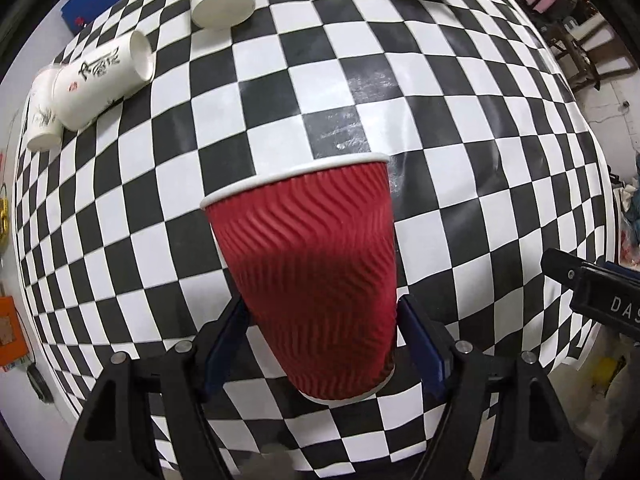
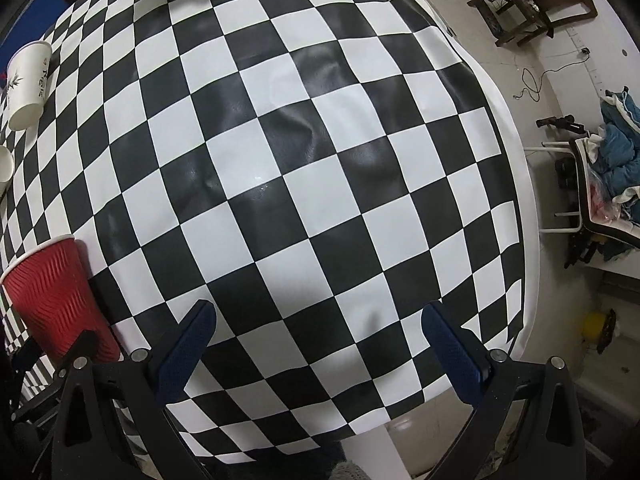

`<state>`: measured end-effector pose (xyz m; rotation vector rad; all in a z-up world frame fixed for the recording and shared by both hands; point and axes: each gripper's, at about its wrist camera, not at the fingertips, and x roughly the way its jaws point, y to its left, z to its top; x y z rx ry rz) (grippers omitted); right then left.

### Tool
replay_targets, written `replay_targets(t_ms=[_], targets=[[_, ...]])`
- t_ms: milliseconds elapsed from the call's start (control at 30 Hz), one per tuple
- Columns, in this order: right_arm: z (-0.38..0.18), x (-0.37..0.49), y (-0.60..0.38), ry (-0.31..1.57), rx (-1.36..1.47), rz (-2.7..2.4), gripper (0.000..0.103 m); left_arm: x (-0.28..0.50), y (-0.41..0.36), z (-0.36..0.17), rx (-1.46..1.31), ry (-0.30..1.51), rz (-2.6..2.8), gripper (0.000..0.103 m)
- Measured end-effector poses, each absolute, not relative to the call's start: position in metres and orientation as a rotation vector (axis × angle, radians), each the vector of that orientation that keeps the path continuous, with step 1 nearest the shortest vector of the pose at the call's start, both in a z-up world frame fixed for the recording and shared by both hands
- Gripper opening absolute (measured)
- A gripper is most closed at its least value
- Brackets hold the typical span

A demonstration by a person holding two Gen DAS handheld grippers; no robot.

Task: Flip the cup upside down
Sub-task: 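Lift the red cup with the left gripper toward the right gripper, then grasp the red cup with the right gripper while the left gripper releases it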

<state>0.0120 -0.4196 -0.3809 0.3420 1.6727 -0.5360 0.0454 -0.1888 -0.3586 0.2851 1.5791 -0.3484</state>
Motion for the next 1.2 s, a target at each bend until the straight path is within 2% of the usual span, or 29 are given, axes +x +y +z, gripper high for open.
replay_targets(t_ms=[67,167,467,767,900,967,1067,1200], targets=[[-0.381,0.012,-0.419,1.671,0.349,-0.528,0.103,0.048,-0.190,-0.357,0.281,1.574,-0.339,0.077],[-0.378,0.014,-0.414,1.669,0.352,-0.521,0.103,0.054,-0.183,-0.349,0.287,1.562,-0.334,0.091],[-0.368,0.014,-0.409,1.654,0.367,-0.507,0.103,0.061,-0.179,-0.310,0.249,1.504,-0.309,0.093],[-0.317,0.023,-0.388,1.578,0.337,-0.371,0.103,0.057,-0.113,-0.219,0.143,1.287,-0.188,0.093],[-0.283,0.047,-0.333,1.550,0.009,-0.141,0.103,0.046,-0.063,-0.193,0.130,1.149,-0.024,0.094],[-0.271,0.055,-0.298,1.520,-0.218,-0.019,0.103,0.044,-0.042,-0.196,0.114,1.125,0.035,0.103],[-0.266,0.055,-0.234,1.437,-0.663,0.166,0.103,0.038,-0.019,-0.218,0.091,1.162,0.122,0.103],[-0.293,0.024,-0.165,1.245,-1.319,0.407,0.103,0.025,0.003,-0.270,0.064,1.275,0.200,0.103]])
